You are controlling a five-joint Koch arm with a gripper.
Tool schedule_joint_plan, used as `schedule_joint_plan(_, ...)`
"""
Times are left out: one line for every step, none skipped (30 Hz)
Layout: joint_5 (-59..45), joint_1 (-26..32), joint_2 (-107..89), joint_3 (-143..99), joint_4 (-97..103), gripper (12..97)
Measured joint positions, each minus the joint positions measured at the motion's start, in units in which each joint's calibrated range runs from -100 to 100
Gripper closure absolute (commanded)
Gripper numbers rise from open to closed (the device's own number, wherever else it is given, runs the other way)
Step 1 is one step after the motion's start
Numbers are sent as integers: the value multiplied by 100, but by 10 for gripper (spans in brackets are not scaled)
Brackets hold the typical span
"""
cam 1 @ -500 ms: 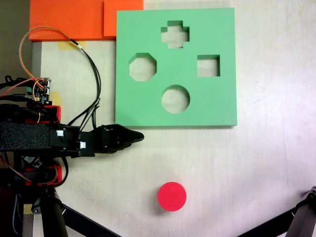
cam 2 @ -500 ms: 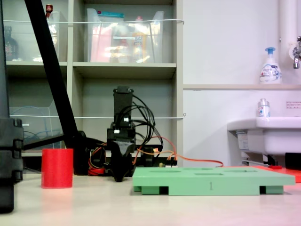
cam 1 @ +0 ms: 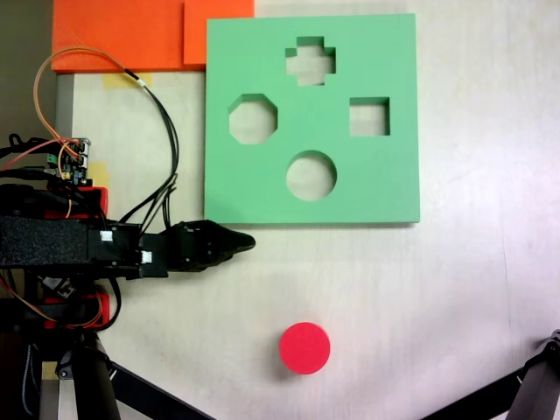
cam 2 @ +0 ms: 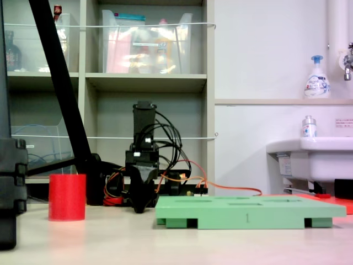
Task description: Put the cylinder block into the corresponding hole
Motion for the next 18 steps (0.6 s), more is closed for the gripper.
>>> schedule_joint_plan(0,0,0,0,0,601)
schedule_joint_plan(0,0,0,0,0,601)
schedule_joint_plan(0,0,0,10,0,601)
schedule_joint_plan(0,0,0,10,0,601)
schedule_joint_plan(0,0,0,10,0,601)
schedule_joint_plan(0,0,0,0,0,601)
schedule_joint_plan(0,0,0,10,0,601)
schedule_joint_plan(0,0,0,0,0,601)
schedule_joint_plan(0,0,0,10,0,601)
schedule_joint_plan(0,0,0,10,0,601)
schedule_joint_plan(0,0,0,0,0,601)
schedule_joint_plan(0,0,0,0,0,601)
schedule_joint_plan(0,0,0,0,0,601)
schedule_joint_plan(0,0,0,0,0,600)
schedule_joint_plan(0,0,0,0,0,595)
schedule_joint_plan(0,5,0,0,0,588)
schedule_joint_plan(0,10,0,0,0,587)
schedule_joint_plan(0,15,0,0,0,580)
